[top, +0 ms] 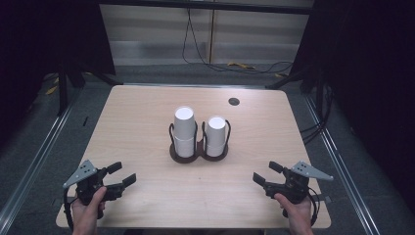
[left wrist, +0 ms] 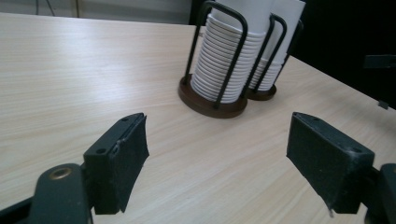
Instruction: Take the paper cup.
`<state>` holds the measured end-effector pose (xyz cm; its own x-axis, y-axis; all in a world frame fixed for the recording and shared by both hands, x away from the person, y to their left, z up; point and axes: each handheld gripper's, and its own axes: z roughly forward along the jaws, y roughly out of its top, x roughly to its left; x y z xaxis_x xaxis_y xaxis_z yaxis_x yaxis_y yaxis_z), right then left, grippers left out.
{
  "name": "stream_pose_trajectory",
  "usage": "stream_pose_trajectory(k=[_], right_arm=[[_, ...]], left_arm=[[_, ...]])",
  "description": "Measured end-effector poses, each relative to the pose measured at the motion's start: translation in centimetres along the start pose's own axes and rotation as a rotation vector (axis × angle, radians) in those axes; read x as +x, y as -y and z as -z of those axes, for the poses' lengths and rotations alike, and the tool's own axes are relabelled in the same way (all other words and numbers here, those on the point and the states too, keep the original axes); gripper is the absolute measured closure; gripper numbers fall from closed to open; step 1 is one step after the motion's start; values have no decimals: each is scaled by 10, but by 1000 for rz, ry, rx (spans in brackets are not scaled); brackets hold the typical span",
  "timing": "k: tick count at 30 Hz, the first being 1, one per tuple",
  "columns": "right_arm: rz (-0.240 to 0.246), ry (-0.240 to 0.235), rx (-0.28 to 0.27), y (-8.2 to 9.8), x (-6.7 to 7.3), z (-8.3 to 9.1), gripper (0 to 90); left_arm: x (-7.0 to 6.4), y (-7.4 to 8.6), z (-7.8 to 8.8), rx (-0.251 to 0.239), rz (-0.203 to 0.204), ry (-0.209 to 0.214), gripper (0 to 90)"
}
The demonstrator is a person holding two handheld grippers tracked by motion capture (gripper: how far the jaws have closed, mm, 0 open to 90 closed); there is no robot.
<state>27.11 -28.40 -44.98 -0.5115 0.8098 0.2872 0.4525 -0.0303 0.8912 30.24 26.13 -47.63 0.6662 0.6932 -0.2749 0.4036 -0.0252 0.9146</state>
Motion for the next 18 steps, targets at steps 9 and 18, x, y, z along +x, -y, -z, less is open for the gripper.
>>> stream_pose_trajectory(k=[9, 18], right_arm=[[18, -42, 40, -8, 4, -9, 177], [72, -79, 47, -19, 17, -18, 245]], left_arm=[[-6, -1, -5, 8, -9, 15, 202], [-3, -2, -1, 7, -9, 14, 202]])
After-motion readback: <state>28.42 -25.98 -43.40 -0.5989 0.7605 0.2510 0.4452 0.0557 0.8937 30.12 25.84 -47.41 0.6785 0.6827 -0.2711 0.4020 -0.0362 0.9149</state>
